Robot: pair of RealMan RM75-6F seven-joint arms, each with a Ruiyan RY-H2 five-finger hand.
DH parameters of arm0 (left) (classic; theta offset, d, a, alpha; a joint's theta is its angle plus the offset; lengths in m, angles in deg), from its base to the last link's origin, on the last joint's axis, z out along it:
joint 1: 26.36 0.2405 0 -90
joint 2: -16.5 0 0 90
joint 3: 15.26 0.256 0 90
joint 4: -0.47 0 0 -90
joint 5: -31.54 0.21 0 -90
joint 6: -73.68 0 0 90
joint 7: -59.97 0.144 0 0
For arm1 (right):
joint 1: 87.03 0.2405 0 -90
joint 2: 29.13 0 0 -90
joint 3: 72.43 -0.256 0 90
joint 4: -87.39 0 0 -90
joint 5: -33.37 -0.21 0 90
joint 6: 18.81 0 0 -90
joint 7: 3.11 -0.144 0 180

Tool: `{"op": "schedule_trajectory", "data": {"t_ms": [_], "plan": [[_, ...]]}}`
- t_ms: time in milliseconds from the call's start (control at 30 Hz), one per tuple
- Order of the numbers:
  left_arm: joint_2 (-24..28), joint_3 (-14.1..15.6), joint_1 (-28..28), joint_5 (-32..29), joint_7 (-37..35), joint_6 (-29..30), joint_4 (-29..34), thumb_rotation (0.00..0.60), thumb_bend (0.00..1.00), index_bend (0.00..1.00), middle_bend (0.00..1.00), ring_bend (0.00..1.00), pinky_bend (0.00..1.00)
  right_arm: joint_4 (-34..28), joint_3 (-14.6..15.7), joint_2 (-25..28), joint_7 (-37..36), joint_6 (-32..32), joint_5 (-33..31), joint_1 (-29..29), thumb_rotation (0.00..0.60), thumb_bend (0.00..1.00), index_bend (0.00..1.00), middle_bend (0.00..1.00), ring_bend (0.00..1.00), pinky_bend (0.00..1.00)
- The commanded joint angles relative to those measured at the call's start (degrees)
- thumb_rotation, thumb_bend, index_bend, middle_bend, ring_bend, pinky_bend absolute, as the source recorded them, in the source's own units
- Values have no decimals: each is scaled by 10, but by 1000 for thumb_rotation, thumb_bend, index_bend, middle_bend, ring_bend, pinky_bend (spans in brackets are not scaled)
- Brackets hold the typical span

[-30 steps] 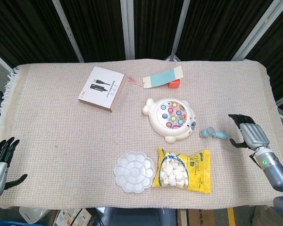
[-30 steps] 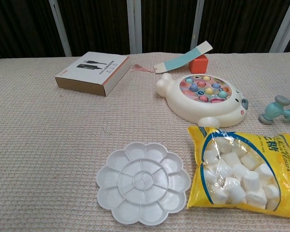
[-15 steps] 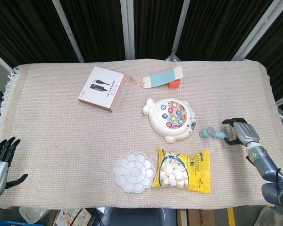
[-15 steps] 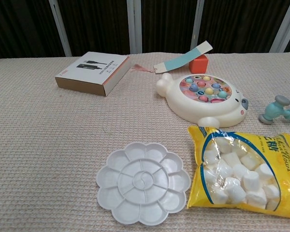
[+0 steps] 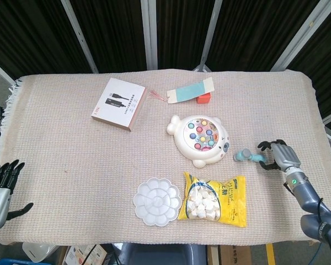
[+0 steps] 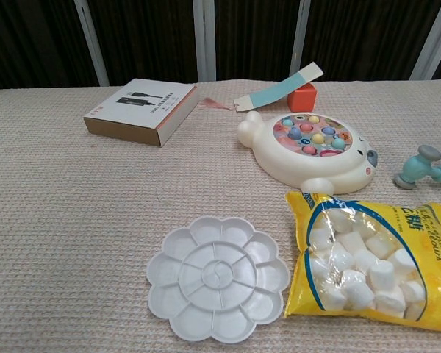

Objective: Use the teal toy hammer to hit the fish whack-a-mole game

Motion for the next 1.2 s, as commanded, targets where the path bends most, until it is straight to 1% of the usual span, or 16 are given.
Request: {"op": "schedule_trajectory", "data": {"t_ms": [33, 267, 400, 500, 767, 1033, 1200], "plan": [[0, -1, -1, -1, -2, -2, -1, 600, 107, 0, 0, 0, 0, -12, -3, 2, 15, 7, -10, 0, 600, 408, 322, 342, 207, 86], [-1, -3, -5, -4, -7, -7, -6, 600, 107, 0, 0, 0, 0, -61, -5, 18, 59, 20, -33, -1, 600, 407, 322, 342, 207, 86], [-2, -3, -7, -4, -12, -10, -11, 600, 107, 0, 0, 0, 0, -90, -7, 23, 95, 24, -61, 1, 600, 406, 322, 342, 207, 86], [-2, -3, -9, -5, -15, -13, -14, 600, 107, 0, 0, 0, 0, -102, -10, 21, 116, 24, -83, 7, 600, 407, 322, 342, 209, 86], [-4, -4, -11, -8, -23, -17, -20, 600, 107, 0, 0, 0, 0, -117, -14, 7, 164, 27, -130, 23, 600, 407, 322, 344, 218, 86], [-6, -4, -17, -9, -27, -25, -24, 600, 107, 0, 0, 0, 0, -130, -11, 0, 205, 36, -167, 35, 600, 407, 324, 357, 231, 86], [-7, -5, -18, -12, -29, -27, -27, 600, 107, 0, 0, 0, 0, -131, -9, -5, 218, 38, -183, 38, 600, 448, 346, 376, 245, 86]]}}
